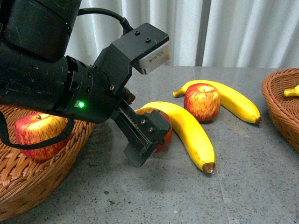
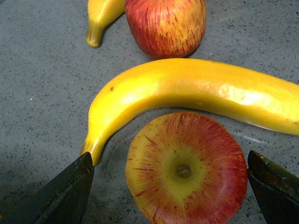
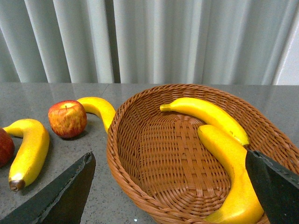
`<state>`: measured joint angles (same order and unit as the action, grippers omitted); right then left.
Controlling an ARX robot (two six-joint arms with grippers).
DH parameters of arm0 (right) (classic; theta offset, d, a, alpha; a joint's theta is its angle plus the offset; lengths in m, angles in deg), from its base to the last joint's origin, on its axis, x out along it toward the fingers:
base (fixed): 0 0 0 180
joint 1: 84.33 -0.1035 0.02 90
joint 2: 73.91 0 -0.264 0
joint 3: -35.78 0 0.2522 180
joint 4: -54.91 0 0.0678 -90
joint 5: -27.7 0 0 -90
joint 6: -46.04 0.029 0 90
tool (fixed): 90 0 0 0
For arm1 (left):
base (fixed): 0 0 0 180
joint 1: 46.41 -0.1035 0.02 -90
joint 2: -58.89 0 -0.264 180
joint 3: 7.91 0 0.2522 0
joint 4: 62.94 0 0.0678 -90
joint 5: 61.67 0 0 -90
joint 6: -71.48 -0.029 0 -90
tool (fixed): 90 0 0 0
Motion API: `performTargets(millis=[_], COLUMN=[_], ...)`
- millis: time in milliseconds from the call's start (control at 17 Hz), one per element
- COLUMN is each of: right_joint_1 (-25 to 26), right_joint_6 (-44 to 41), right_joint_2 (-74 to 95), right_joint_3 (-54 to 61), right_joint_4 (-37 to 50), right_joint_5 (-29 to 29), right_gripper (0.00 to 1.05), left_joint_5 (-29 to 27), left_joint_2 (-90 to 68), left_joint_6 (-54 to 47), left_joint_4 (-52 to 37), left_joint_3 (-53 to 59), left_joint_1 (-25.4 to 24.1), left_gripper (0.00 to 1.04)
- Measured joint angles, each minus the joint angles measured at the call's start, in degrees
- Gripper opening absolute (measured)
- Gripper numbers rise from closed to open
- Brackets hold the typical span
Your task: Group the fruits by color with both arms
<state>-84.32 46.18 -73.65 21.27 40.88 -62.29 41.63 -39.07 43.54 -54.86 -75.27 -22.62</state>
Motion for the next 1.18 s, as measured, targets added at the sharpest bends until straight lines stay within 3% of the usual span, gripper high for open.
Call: performTargets(millis=[354,472,1179], right_joint_1=[0.0,0.0,0.0], right_joint_6=[0.0,0.0,0.0], right_joint_2=[0.0,0.0,0.0], right_joint_3=[0.0,0.0,0.0], right_joint_4=[0.0,0.0,0.0], right_joint_5=[0.0,0.0,0.0], right_gripper=[0.98,0.98,0.98], left_joint_5=[1.4,2.2,-11.1], left_joint_2=[-3.4,-3.1,13.4], left_joint_6=[0.6,3.6,17.2], left_joint_4=[-0.7,-0.6,-8.2], left_joint_3=[-1.0,-1.0,-0.5], left_joint_1=[0.0,0.0,-3.1], left_gripper=[0.98,0.7,0.68])
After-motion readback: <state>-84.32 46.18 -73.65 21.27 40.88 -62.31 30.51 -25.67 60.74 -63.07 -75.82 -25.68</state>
